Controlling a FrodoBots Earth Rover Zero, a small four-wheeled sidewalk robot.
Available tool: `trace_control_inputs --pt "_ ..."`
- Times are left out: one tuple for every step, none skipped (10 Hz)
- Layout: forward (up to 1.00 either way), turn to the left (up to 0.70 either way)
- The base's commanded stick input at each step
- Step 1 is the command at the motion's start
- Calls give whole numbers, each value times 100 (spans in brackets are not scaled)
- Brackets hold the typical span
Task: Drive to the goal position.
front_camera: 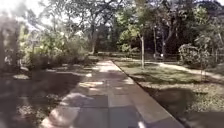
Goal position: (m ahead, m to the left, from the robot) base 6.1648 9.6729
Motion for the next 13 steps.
trace_control_inputs --pt "50 0" --pt "50 0" --pt "50 0" --pt "50 0" --pt "50 0" --pt "50 0" --pt "50 0" --pt "50 0" --pt "50 0" --pt "50 0" --pt "50 0" --pt "50 0" --pt "50 0"
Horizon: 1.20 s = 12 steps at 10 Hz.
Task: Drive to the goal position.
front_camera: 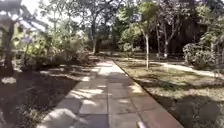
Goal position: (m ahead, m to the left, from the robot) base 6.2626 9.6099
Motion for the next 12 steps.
trace_control_inputs --pt "50 0" --pt "50 -5" --pt "50 -29" --pt "50 -50" --pt "50 -32" --pt "50 0" --pt "50 0" --pt "50 0" --pt "50 0" --pt "50 0" --pt "50 0" --pt "50 0"
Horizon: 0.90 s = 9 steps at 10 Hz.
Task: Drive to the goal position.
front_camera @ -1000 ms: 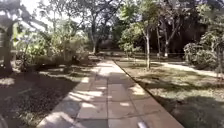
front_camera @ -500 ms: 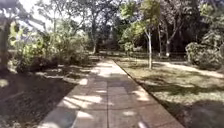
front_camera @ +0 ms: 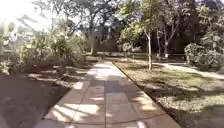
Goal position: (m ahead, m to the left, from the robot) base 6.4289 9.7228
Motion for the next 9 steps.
trace_control_inputs --pt "50 0" --pt "50 0" --pt "50 0" --pt "50 0" --pt "50 0" --pt "50 0" --pt "50 0" --pt "50 0" --pt "50 0"
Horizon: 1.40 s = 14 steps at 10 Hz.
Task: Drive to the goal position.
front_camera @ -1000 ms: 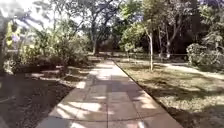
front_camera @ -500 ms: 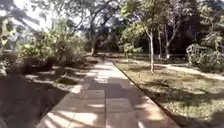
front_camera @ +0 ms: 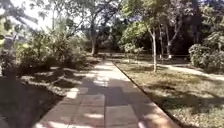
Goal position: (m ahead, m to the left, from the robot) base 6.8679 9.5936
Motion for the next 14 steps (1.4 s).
trace_control_inputs --pt "50 0" --pt "50 0" --pt "50 0" --pt "50 0" --pt "50 0" --pt "50 0" --pt "50 0" --pt "50 0" --pt "50 0" --pt "50 0" --pt "50 0" --pt "50 0" --pt "50 0" --pt "50 0"
